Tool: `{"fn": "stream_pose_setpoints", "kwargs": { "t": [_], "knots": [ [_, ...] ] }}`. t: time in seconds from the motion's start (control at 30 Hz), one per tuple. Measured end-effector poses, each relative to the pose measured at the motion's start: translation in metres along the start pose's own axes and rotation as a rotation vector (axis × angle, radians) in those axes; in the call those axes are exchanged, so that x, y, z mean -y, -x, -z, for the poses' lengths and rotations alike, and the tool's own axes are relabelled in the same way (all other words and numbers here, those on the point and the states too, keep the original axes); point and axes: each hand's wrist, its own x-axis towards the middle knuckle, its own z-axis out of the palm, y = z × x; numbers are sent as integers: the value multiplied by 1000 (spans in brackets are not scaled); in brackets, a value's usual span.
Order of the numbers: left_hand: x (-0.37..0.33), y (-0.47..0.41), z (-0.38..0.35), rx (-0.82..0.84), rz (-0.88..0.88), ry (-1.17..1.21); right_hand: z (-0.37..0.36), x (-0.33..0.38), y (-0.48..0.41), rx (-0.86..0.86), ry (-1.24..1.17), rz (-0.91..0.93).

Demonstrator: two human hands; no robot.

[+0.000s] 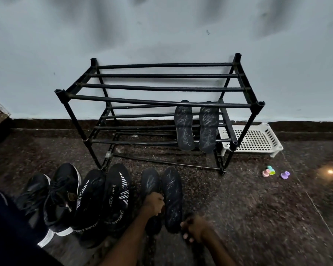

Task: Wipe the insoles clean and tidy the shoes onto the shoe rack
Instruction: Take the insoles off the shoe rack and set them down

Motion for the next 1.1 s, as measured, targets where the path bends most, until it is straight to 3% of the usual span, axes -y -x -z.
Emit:
{"fn": "stream_pose_setpoints", "kwargs": {
  "t": [0.1,0.17,0.37,0.53,0.77,1.1],
  "knots": [
    [7,-3,6,-9,-19,-114,7,4,3,77,202,-27],
    [0,2,11,-22,-15,6,10,7,8,44,226,-26],
    [-76,42,50,-24,-155,265,41,57,37,-131,-478,153],
    [-133,64,85,-58,-289,313,85,107,43,-210,-754,270],
    [-179,68,103,-38,-318,413,112,149,36,-241,-845,261],
    [-148,35,84,41,-204,560,108,162,18,-308,-878,303]
  ]
}}
